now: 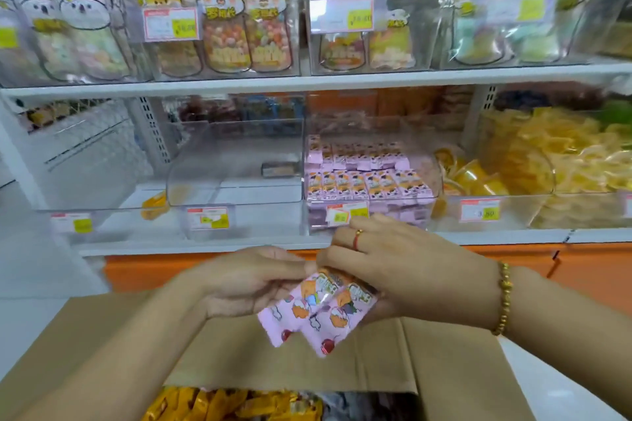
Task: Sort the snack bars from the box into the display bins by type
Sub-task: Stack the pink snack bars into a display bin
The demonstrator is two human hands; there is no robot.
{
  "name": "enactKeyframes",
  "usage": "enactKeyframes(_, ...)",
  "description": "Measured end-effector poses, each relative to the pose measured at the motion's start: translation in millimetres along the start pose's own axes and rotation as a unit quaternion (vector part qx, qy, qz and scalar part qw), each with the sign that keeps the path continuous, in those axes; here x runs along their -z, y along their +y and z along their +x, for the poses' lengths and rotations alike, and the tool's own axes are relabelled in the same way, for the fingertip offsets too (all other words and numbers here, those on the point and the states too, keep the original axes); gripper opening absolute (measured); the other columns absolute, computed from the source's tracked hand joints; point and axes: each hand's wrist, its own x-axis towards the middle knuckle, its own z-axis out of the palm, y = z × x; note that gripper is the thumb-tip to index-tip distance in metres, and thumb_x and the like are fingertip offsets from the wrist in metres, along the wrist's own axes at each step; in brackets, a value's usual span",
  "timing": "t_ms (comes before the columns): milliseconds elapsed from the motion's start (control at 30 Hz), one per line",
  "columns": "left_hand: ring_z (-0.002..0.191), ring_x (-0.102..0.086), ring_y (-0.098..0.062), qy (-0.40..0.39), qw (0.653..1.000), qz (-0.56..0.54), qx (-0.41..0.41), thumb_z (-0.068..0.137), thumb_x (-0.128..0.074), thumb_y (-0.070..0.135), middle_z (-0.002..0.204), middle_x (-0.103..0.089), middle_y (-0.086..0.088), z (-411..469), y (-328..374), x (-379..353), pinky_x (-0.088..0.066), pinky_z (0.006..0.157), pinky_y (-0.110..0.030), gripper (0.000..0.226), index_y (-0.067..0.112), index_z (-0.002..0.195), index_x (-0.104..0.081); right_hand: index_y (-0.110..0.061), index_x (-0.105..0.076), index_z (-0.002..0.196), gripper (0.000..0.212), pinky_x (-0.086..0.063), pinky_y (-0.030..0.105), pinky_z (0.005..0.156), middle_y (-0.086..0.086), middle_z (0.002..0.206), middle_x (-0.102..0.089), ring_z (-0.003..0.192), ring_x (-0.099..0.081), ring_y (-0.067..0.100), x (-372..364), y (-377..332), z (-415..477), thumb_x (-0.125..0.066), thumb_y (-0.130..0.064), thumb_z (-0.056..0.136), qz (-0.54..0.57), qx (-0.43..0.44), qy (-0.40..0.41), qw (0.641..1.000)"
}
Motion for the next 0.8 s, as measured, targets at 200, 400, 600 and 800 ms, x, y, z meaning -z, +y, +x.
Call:
enactKeyframes(200,0.080,-0.066,-0.009,0.192,0.974,0.030,-0.118,0.090,-0.060,0.010,0.097,-0.072,-0.002,88,46,32,-0.054,0.069,-0.019,0.020,0.010,0.109,-0.066,-0.021,-0.053,0.122,0.076,-0.044,0.035,0.076,0.000,0.099,-0.055,0.093,-0.047,0.022,-12,84,6,-0.073,-0.064,0.063,-0.011,-0.198,0.009,0.980)
enactKeyframes(400,0.094,-0.065,-0.009,0.274,0.907,0.253,-0.195,0.081,-0.070,0.004,0.102,-0.071,0.005,149,30,42,-0.049,0.084,-0.029,0.039,0.028,0.111,-0.067,-0.003,-0.047,0.112,0.069,-0.041,0.035,0.077,0.013,0.109,-0.056,0.107,-0.052,0.032,-60,177,75,-0.073,-0.053,0.074,0.102,-0.474,-0.032,0.874)
enactKeyframes(600,0.094,-0.057,0.009,0.220,0.948,0.146,-0.179,0.083,-0.069,0.001,0.117,-0.063,0.008,161,22,63,-0.052,0.077,-0.014,0.042,0.020,0.120,-0.064,-0.005,-0.064,0.078,0.060,-0.044,0.033,0.077,0.015,0.089,-0.062,0.091,-0.059,0.028,-98,225,146,-0.045,-0.060,0.093,0.136,-0.522,-0.169,0.825)
enactKeyframes(800,0.118,-0.055,-0.003,0.215,0.949,0.153,-0.174,0.085,-0.068,0.006,0.132,-0.058,-0.001,167,14,71,-0.051,0.089,-0.017,0.053,0.011,0.135,-0.052,0.001,-0.054,0.125,0.064,-0.041,0.031,0.088,0.022,0.128,-0.056,0.112,-0.055,0.030,-122,221,174,-0.035,-0.054,0.098,0.241,-0.519,-0.071,0.817)
